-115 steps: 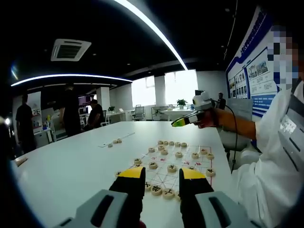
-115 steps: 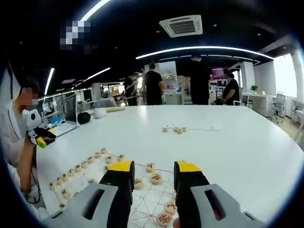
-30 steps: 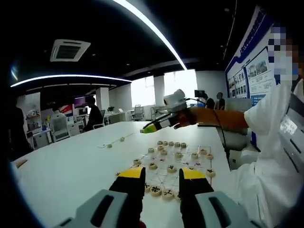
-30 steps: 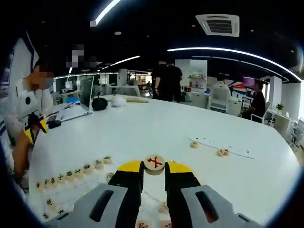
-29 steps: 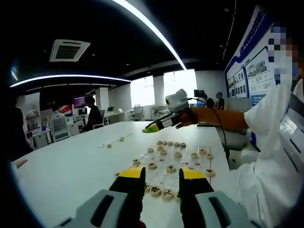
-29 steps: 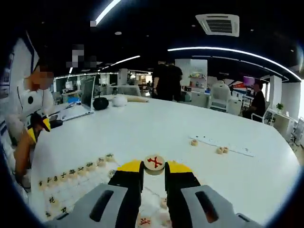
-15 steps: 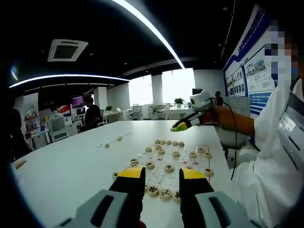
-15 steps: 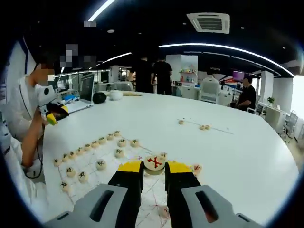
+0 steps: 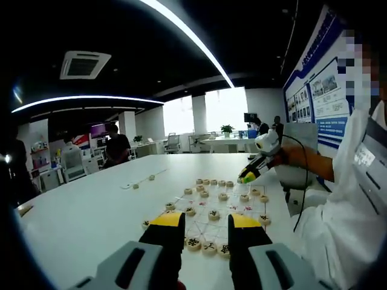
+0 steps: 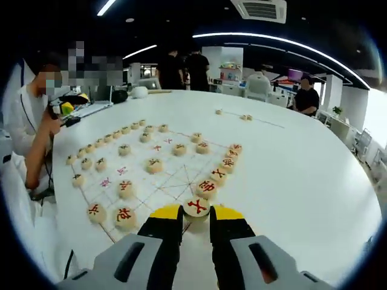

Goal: Pick up the chess pieces one by one and place each piece onto its starting position on the chessboard, setting the pieces on their correct points until all the chess pieces are arranged in the starting layout

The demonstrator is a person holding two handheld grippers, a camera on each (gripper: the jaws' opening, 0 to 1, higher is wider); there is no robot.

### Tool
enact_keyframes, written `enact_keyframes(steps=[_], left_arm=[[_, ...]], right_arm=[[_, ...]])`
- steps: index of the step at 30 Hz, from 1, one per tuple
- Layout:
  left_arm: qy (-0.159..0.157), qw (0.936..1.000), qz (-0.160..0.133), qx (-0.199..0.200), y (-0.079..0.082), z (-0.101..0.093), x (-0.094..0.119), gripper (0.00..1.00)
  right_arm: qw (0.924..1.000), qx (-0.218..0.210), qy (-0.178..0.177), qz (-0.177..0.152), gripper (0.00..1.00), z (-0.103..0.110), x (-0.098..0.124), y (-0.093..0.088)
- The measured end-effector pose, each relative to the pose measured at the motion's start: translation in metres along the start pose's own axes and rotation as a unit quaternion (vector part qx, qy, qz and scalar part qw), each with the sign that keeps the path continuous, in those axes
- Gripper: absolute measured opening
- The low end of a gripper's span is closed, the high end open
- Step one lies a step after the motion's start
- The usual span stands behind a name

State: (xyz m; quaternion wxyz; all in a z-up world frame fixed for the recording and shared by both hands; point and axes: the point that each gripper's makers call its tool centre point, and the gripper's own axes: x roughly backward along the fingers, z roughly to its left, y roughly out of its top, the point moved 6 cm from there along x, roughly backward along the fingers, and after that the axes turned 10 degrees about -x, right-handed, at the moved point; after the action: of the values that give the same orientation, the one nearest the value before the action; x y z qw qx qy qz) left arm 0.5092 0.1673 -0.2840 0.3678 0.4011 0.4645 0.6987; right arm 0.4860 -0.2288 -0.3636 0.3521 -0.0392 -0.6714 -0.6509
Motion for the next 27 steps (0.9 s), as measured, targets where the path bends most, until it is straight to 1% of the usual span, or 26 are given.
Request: enact_keyframes(steps=[4,13,22,24,26,27], left_arm=[[0.0,1.0,0.001,0.0,-0.001,0.0,-0.001,0.3],[0.001,1.0,0.001,0.001,-0.002,0.0,0.0,0.3],[0.001,1.0,0.0,0.001,-0.001,0.0,0.001,0.3],[0.0,1.0,0.0,0.002,-0.001,0.0,0.0,0.3],[0.0,1.0,0.0,0.002,-0.001,0.0,0.0,0.3],[0.0,1.0,0.0,0.001,-0.001,0.0,0.0,0.3]], right_arm=[[0.9999,-0.01,0.01,-0.001,0.19,0.001,-0.003,-0.001],[0.9999,-0.006,0.009,0.0,0.19,0.001,-0.008,0.003],[0.9998,-0.005,0.012,0.012,0.2,0.002,-0.011,-0.001],[0.9998,-0.006,0.011,0.017,0.21,0.002,-0.011,-0.002],[0.9998,-0.008,0.009,0.018,0.3,0.001,-0.011,-0.002],[0.9998,-0.01,0.006,0.018,0.36,0.0,-0.01,-0.002]])
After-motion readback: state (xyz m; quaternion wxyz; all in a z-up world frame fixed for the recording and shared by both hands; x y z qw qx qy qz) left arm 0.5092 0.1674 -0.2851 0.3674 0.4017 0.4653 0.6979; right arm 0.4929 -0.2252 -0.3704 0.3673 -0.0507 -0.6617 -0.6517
